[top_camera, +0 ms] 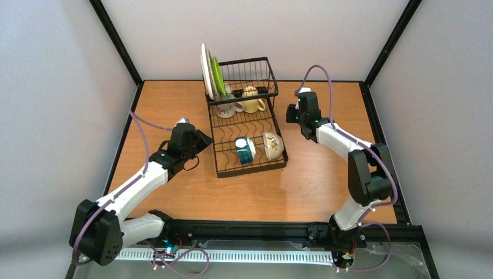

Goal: Load the mixed dishes into the dish rack
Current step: Adjust the dish rack at the center of the board.

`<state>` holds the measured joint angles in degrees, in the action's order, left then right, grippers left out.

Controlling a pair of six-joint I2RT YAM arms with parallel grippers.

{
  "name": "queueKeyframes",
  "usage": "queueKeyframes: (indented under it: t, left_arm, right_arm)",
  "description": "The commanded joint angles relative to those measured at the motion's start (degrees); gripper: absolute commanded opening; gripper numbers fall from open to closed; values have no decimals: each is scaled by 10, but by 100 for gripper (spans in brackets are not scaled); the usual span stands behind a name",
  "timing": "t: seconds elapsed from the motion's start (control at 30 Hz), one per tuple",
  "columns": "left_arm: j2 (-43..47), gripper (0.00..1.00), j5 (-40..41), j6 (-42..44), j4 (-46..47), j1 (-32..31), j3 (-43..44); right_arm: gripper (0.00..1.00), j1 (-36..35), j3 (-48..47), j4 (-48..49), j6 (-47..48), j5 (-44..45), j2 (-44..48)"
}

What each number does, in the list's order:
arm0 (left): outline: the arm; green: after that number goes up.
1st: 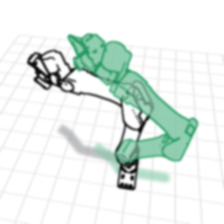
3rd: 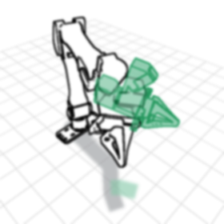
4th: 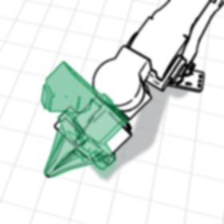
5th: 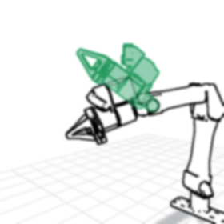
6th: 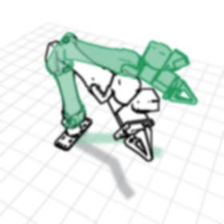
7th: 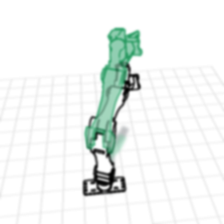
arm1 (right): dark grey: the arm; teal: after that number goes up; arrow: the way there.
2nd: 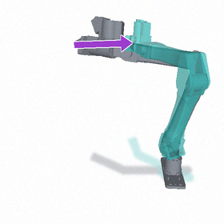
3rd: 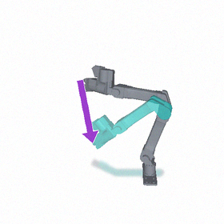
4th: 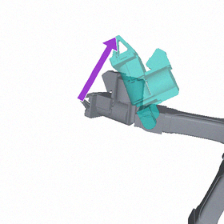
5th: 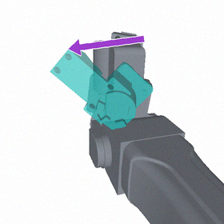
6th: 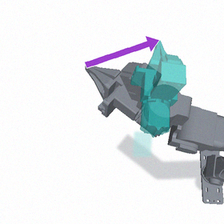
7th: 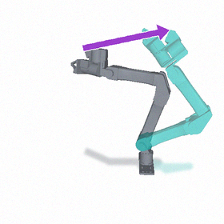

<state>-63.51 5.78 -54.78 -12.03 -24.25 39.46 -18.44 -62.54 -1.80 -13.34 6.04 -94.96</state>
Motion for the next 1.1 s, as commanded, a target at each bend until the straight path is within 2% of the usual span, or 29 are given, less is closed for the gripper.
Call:
queueKeyframes:
  t: [0.0, 0.4, 1.07]
  left_arm:
    - [-21, 87, 68, 27, -3, 1, 6]
    - [-68, 87, 117, 40, 40, 1, -6]
    - [-131, 87, 104, 74, 116, 1, 22]
  right_arm:
    - [81, -5, -24, 44, 15, -46, -31]
    - [80, -36, -56, 57, 37, -88, -82]
    - [78, -45, -81, 56, 41, -92, -141]
